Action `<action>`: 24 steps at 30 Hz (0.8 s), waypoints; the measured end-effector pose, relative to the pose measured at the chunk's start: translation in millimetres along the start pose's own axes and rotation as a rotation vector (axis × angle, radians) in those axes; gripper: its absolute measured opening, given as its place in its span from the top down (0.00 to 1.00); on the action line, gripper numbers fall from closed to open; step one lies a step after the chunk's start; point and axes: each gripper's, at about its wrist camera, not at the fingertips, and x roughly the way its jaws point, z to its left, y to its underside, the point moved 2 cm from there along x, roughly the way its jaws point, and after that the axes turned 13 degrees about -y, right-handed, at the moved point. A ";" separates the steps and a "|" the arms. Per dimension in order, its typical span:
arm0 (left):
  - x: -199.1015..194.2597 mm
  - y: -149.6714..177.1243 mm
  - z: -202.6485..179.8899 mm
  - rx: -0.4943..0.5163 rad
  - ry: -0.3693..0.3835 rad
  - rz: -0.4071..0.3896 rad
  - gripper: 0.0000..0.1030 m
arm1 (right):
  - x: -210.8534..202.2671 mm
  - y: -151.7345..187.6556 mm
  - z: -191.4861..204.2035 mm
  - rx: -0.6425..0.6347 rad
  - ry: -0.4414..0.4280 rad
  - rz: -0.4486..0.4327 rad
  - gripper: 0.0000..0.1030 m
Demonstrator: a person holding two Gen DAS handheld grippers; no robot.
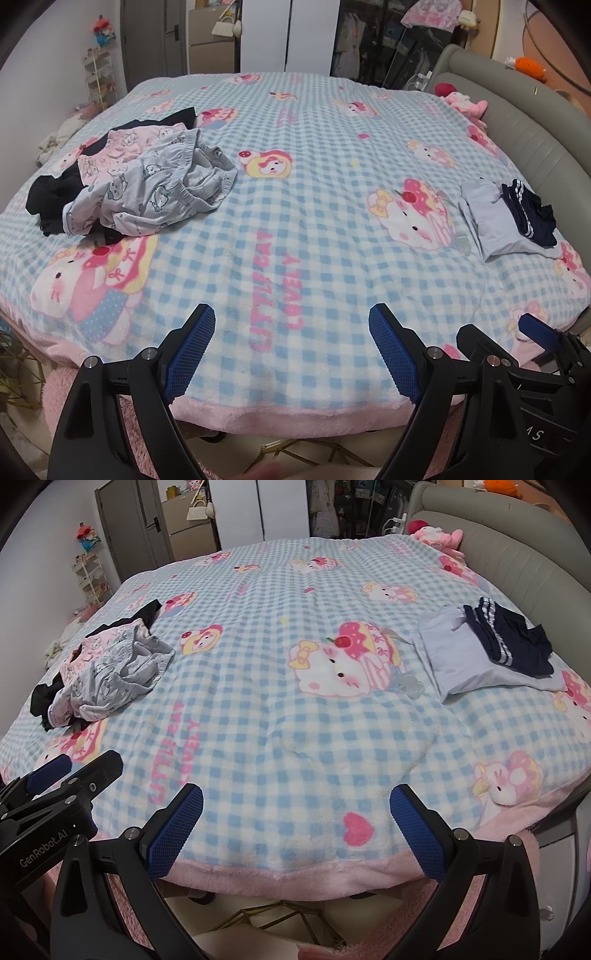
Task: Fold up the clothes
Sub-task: 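Reach both grippers toward the light blue printed pajama pants in the pile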
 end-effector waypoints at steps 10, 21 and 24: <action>22.6 -28.3 53.3 -0.119 0.115 0.027 0.15 | 15.4 -33.1 39.6 -0.140 -0.087 -0.011 0.00; 92.1 -63.6 181.5 -0.345 0.001 0.055 0.16 | 123.3 -102.6 137.5 -0.268 -0.273 0.082 0.12; 120.4 -83.9 197.6 -0.349 -0.024 0.046 0.25 | 165.4 -114.8 165.5 -0.290 -0.243 0.112 0.30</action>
